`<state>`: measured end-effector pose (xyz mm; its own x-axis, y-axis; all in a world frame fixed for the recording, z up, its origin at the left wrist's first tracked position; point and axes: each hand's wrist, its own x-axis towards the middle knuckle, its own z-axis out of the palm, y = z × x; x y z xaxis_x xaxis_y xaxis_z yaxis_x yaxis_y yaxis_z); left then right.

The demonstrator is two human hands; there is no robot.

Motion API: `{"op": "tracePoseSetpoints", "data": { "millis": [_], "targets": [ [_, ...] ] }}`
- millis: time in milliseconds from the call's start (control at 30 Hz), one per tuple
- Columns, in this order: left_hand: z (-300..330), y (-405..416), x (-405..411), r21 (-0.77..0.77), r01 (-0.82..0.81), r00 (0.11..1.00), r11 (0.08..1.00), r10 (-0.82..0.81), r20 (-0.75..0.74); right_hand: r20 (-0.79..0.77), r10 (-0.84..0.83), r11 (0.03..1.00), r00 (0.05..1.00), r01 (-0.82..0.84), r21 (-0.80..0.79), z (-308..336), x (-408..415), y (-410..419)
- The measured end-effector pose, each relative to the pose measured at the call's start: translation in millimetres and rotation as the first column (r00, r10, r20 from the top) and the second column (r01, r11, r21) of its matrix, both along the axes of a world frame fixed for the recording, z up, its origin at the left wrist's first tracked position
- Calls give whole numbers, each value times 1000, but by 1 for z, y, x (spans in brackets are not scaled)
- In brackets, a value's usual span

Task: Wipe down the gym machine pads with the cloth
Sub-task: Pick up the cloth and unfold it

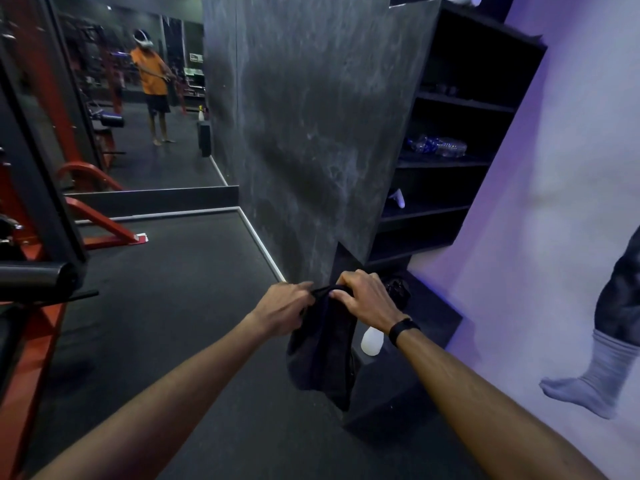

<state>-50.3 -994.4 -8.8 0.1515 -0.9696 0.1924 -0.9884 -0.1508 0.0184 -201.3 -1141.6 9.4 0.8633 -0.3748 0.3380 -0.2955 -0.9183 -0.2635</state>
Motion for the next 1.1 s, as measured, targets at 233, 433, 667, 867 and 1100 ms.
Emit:
{"op": "tracePoseSetpoints", "data": {
  "millis": [233,433,667,867,1100],
  "targets": [
    [-15,12,32,100,-67,996,993,59,73,-76,-56,994,996,48,-98,16,-21,-34],
    [11,-3,52,16,-55,961,998,57,-272,-166,-48,999,985,51,13,16,-30,-41],
    [24,0,52,-91,19,832,996,-66,-550,-287,-60,965,956,129,227,20,-38,-52],
    [31,8,63,32,57,666,998,-14,-746,-400,42,915,915,126,383,32,-32,-52],
    [138,14,80,-350,-309,253,884,-279,-926,341,-155,619,927,-178,765,146,-24,-60]
  ]
}}
